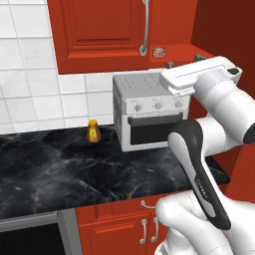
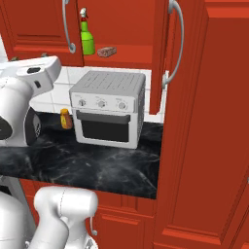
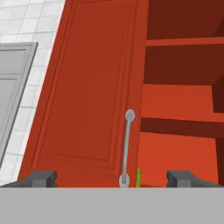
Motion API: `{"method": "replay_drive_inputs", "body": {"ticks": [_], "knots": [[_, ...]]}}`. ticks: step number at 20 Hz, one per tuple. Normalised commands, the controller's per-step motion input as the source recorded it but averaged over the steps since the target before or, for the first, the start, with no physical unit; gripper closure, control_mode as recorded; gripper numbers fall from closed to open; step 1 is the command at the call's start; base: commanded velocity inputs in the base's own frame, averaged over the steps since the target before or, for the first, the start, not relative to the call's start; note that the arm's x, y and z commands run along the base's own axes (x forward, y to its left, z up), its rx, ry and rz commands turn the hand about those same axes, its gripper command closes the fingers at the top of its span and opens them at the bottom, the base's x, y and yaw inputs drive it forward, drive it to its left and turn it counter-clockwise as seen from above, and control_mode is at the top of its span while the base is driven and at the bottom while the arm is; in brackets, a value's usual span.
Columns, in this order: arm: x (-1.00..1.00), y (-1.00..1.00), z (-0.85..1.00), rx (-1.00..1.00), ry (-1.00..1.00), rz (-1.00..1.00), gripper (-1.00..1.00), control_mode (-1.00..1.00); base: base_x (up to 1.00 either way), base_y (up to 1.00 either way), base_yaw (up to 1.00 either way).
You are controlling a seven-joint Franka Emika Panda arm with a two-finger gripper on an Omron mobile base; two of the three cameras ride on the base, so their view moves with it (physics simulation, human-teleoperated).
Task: Pick the bar soap and spray from the cabinet and place them on the counter.
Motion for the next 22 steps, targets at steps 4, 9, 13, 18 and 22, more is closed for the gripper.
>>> {"method": "replay_drive_inputs", "body": {"ticks": [4, 9, 13, 18, 22], "knots": [[0.07, 0.02, 0.05, 0.05, -0.07, -0.01, -1.0, -1.0, 0.0, 0.0, 0.0], [0.22, 0.01, 0.04, 0.13, 0.0, -0.01, -1.0, -1.0, 0.0, 0.0, 0.0], [0.29, 0.0, 0.08, 0.14, 0.0, 0.0, -1.0, -1.0, 0.0, 0.0, 0.0], [0.32, 0.01, 0.09, 0.13, 0.01, 0.0, -1.0, -1.0, 0.0, 0.0, 0.0], [0.36, 0.01, 0.02, 0.04, 0.04, 0.0, -1.0, -1.0, 0.0, 0.0, 0.0]]}}
